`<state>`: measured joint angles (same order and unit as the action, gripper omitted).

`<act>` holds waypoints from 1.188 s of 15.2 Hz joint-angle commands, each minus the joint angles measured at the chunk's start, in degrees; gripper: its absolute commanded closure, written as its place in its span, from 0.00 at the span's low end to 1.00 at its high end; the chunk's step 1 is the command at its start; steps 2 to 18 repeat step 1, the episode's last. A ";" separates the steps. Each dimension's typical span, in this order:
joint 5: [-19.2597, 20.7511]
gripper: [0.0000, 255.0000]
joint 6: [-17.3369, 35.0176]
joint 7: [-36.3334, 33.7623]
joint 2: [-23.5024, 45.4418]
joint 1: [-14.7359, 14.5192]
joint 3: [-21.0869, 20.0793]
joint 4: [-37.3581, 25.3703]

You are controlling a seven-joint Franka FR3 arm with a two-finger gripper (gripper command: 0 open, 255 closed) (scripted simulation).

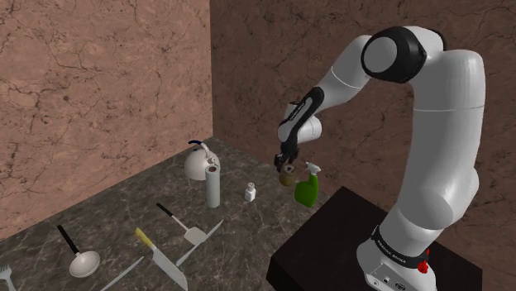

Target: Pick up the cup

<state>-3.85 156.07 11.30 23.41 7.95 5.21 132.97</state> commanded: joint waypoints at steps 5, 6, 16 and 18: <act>0.07 1.00 -0.33 0.01 -0.45 0.00 0.08 0.12; 0.07 1.00 -0.33 0.01 -0.45 0.00 0.08 0.12; 0.07 1.00 -0.33 0.01 -0.45 0.00 0.08 0.12; 0.07 1.00 -0.33 0.01 -0.45 0.00 0.08 0.12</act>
